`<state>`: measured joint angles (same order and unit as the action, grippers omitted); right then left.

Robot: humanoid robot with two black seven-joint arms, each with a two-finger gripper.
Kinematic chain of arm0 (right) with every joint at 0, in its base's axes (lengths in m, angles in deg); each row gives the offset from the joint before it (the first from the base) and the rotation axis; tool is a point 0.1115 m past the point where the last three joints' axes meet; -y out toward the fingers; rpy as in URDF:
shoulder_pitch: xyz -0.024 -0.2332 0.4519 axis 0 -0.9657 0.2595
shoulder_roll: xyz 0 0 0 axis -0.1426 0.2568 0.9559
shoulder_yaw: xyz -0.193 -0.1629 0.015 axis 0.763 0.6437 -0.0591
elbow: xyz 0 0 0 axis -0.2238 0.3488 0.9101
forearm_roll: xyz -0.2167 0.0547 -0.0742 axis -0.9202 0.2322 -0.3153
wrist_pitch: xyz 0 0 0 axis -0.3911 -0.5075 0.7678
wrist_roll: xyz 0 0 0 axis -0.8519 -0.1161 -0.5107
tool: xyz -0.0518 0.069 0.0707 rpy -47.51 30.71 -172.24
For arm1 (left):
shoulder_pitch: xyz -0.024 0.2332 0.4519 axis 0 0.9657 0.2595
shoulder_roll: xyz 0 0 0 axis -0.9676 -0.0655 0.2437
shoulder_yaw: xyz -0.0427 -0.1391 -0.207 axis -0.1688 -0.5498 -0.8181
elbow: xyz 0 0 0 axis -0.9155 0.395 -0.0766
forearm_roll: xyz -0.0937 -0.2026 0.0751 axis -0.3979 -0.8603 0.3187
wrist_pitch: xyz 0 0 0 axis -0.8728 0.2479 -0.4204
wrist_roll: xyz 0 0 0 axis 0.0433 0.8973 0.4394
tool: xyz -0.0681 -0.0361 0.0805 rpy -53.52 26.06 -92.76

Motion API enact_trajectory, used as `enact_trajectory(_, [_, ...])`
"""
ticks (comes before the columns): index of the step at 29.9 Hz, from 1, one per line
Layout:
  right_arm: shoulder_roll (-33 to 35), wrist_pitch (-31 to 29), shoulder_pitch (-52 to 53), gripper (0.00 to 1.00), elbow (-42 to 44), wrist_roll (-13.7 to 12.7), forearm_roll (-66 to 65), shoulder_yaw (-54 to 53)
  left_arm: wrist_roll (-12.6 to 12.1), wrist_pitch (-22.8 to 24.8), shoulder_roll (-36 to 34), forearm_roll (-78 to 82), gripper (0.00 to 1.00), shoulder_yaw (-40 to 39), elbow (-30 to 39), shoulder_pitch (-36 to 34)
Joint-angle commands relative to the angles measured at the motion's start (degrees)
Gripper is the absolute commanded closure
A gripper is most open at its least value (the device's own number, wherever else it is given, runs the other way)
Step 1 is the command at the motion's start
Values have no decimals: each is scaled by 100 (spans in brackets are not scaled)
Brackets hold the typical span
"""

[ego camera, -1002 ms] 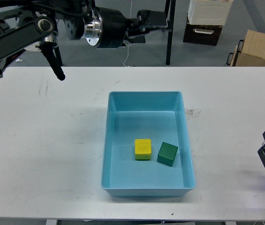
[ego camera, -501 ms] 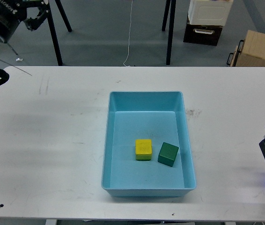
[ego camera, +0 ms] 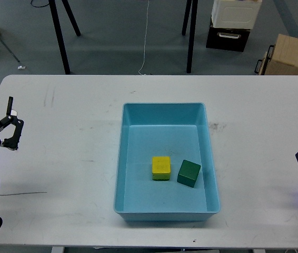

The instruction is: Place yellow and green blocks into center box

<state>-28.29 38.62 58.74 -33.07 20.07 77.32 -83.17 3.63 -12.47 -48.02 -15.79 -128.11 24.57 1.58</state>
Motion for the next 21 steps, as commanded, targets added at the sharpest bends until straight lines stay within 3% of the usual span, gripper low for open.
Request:
enact_trajectory(1, [5,0,-14,0,0,-10,-7,-12,249,-1,1,-283,0,590,106,647])
enact_trajectory(9, [-135,0,-198,0,-78,-10,-24,50,302,-1,1,-581,0,1126,36,1544])
enact_trajectory(21, [-381,0,-374,0,-87,-10,-332,-12,425,-1,1,-643,0,1523,-359,1465])
